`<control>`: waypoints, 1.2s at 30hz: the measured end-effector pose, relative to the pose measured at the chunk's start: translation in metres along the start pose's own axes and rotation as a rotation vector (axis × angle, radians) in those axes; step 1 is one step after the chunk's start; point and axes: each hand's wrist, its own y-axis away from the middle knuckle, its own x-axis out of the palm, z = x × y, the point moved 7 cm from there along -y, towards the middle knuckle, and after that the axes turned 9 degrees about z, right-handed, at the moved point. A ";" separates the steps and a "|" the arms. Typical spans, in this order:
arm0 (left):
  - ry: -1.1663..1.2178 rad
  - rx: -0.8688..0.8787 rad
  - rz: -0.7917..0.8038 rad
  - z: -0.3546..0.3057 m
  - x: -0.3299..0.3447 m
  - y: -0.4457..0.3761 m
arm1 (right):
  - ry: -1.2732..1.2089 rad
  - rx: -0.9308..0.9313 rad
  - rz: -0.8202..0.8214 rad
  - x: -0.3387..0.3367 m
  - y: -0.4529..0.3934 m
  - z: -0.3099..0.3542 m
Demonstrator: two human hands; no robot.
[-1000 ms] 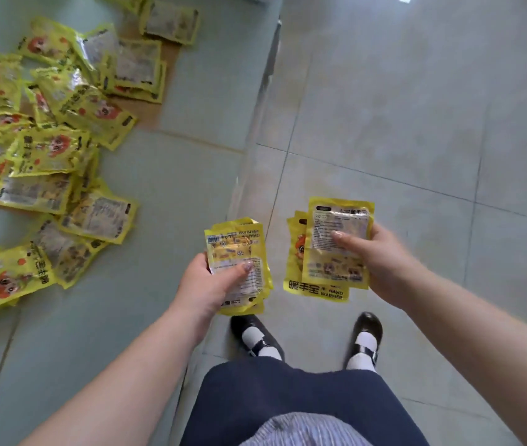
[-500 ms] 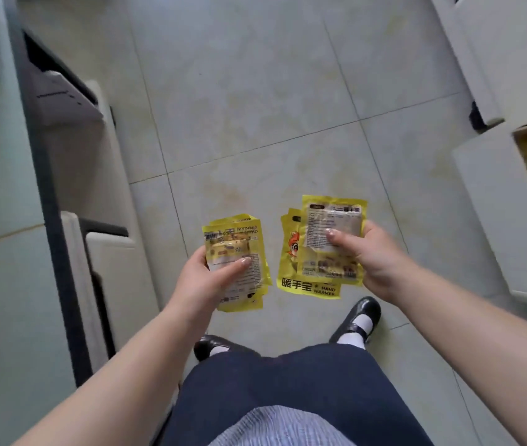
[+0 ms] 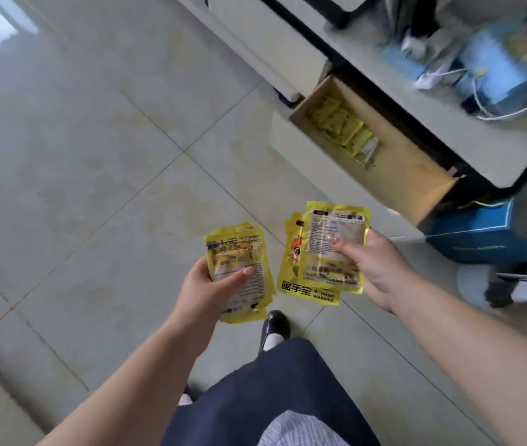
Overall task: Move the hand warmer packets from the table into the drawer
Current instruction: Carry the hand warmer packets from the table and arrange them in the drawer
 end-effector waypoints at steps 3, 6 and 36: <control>-0.085 -0.017 0.061 -0.019 0.054 -0.030 | -0.083 0.000 -0.080 -0.057 -0.006 0.008; -0.172 -0.043 0.124 -0.032 0.101 -0.055 | -0.183 0.010 -0.150 -0.105 -0.012 0.013; -0.871 -0.150 0.341 -0.119 0.338 -0.458 | -0.601 0.056 -0.424 -0.328 -0.279 0.024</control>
